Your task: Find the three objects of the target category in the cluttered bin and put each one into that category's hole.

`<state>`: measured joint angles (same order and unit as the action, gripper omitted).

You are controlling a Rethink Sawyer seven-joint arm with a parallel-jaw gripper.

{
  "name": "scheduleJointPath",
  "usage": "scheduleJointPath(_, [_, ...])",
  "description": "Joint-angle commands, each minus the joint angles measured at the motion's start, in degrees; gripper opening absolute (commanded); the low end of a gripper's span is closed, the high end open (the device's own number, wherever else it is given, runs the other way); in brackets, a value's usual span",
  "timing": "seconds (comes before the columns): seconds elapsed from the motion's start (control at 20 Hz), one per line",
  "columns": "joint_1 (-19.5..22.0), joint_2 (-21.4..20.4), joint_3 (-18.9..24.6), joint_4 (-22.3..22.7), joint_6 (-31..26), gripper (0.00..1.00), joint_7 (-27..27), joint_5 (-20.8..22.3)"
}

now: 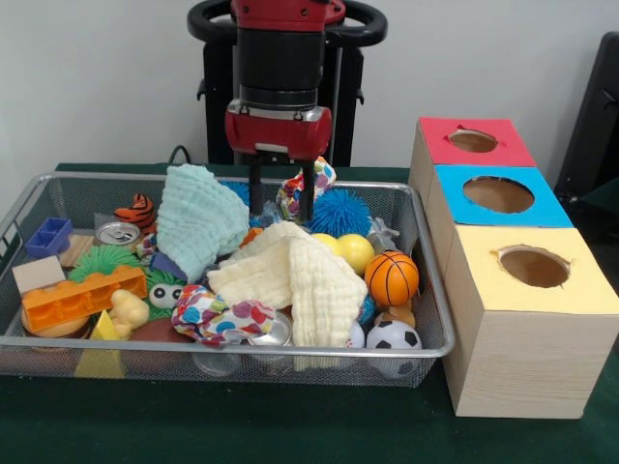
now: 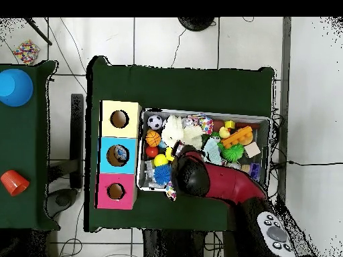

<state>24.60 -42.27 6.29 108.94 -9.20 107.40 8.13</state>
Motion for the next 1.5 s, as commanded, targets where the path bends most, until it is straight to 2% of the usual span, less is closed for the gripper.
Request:
scheduleJointPath(0.05, [-1.02,-1.00,-1.85,3.52,1.10,1.00,12.87,-3.86])
scheduleJointPath(0.2, [-1.32,-1.61,-2.31,1.11,-3.28,1.00,8.47,-2.59])
scheduleJointPath(0.7, [-2.13,-2.02,-3.32,-1.05,-7.17,1.00,5.28,-1.28])
scheduleJointPath(0.9, [-2.39,-1.82,-3.68,-1.97,-7.56,1.00,4.35,-0.63])
scheduleJointPath(1.2, [-0.49,-1.51,-1.22,-2.06,-8.51,1.00,2.24,-0.35])
scheduleJointPath(1.35, [1.72,-1.01,1.13,-1.57,-7.28,1.00,1.37,-0.24])
scheduleJointPath(1.5, [2.49,-0.01,1.37,-0.59,-2.97,1.00,3.34,-0.13])
